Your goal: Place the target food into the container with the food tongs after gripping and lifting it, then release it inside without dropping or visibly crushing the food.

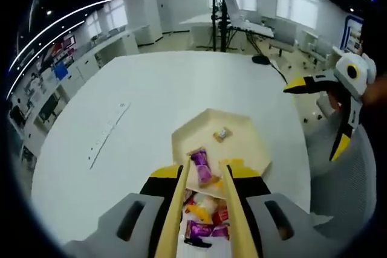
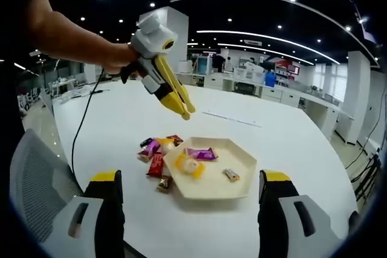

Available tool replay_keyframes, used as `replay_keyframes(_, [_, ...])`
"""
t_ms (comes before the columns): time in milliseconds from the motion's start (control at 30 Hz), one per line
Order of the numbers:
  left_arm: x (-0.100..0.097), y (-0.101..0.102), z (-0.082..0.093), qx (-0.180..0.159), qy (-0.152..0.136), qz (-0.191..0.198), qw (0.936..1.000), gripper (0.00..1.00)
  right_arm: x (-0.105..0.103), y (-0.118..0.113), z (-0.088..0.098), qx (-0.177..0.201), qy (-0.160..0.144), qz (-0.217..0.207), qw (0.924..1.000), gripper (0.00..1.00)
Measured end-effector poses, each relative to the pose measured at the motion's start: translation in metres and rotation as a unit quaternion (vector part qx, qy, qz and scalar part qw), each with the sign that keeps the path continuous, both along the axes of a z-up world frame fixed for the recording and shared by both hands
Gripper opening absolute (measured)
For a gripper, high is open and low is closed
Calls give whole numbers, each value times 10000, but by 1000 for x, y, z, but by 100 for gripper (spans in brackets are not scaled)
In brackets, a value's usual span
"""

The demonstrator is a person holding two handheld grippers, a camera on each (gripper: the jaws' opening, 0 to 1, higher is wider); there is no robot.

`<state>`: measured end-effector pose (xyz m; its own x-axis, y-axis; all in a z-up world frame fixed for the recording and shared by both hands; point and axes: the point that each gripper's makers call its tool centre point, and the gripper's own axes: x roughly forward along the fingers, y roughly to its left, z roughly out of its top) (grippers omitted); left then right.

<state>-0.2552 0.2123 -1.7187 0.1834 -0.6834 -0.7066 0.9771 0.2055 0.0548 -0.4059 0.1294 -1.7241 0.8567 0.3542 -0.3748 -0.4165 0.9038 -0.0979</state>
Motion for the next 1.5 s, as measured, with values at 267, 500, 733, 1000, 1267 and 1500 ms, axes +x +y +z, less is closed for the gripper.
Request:
replay_keyframes(267, [3, 32, -11, 53, 29, 250, 9997, 24, 0, 0, -2, -34, 36, 28, 10000, 91])
replay_keyframes(500, [14, 66, -18, -52, -78, 763, 9970, 24, -1, 1, -3, -58, 45, 36, 10000, 91])
replay_keyframes(733, [12, 94, -33, 1, -44, 1034, 9946, 24, 0, 0, -4, -56, 80, 20, 10000, 91])
replay_keyframes(1000, [2, 114, -60, 105, 100, 1330, 9910, 24, 0, 2, -6, -73, 119, 53, 9999, 91])
replay_keyframes(1267, [-8, 126, -88, 322, 186, 1603, 9864, 25, -1, 3, -8, -84, 171, 68, 9998, 91])
replay_keyframes(1500, [-17, 133, -110, 521, 276, 1818, 9816, 24, -1, 3, -9, -97, 195, 77, 9997, 91])
